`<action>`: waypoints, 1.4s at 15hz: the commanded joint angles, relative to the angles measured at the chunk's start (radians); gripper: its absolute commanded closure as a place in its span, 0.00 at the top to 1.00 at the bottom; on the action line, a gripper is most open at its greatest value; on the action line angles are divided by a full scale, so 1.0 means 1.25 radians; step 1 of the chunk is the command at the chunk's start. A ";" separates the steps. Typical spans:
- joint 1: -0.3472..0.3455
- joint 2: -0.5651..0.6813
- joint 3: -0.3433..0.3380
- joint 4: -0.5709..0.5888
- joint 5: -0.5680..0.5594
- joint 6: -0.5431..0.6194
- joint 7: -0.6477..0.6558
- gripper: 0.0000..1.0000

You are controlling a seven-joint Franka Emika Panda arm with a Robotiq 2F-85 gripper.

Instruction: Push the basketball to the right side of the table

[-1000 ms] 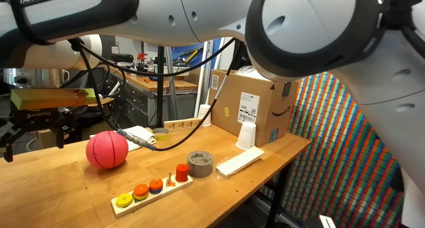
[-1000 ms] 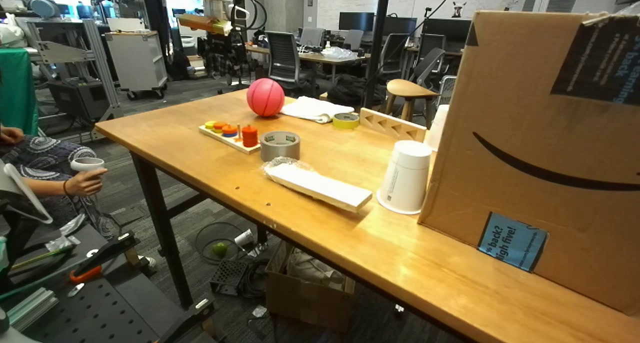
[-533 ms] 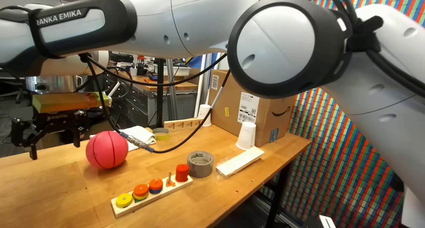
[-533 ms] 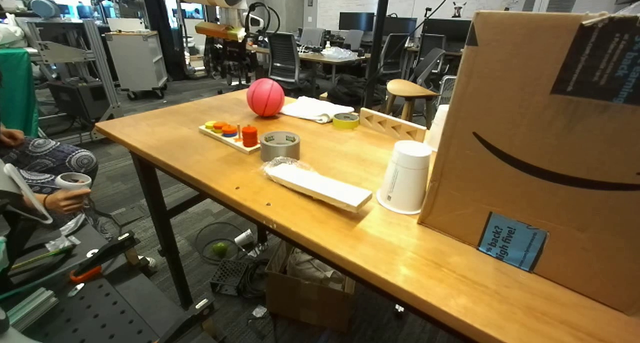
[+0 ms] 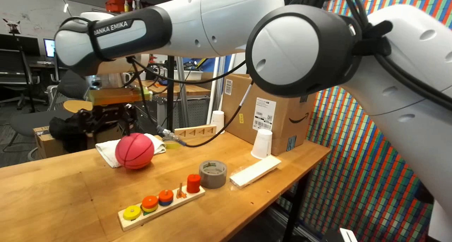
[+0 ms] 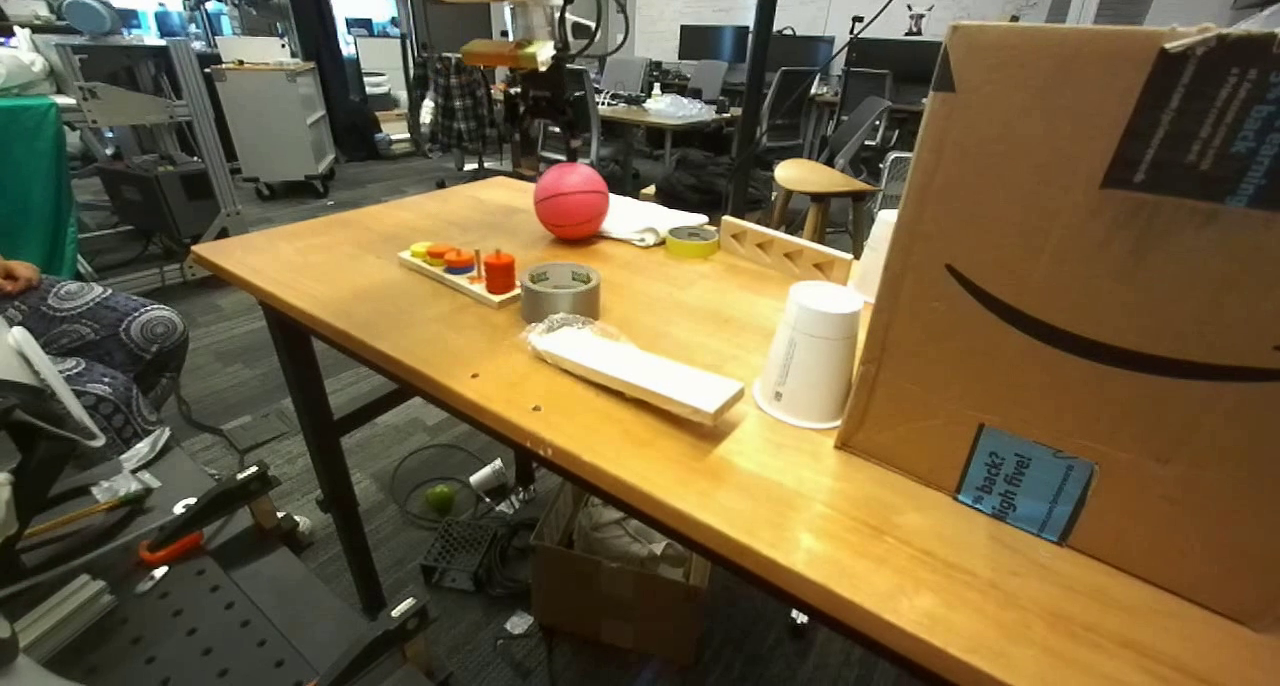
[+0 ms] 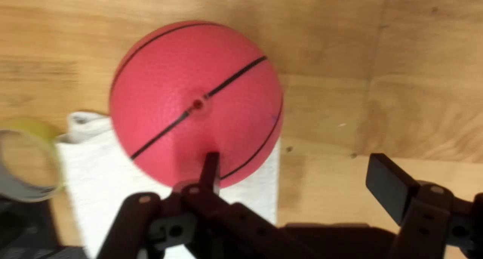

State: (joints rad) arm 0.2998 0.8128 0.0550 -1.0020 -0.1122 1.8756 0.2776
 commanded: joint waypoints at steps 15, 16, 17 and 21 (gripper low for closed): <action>-0.018 -0.590 0.034 -0.604 -0.065 0.127 0.019 1.00; -0.012 -0.611 0.058 -0.645 -0.051 0.130 0.027 1.00; -0.007 -0.627 0.083 -0.682 -0.029 0.132 0.028 1.00; 0.021 -0.654 0.163 -0.797 0.049 0.130 0.032 1.00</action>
State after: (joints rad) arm 0.3133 0.0522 0.2145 -1.8816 -0.1140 2.0010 0.3253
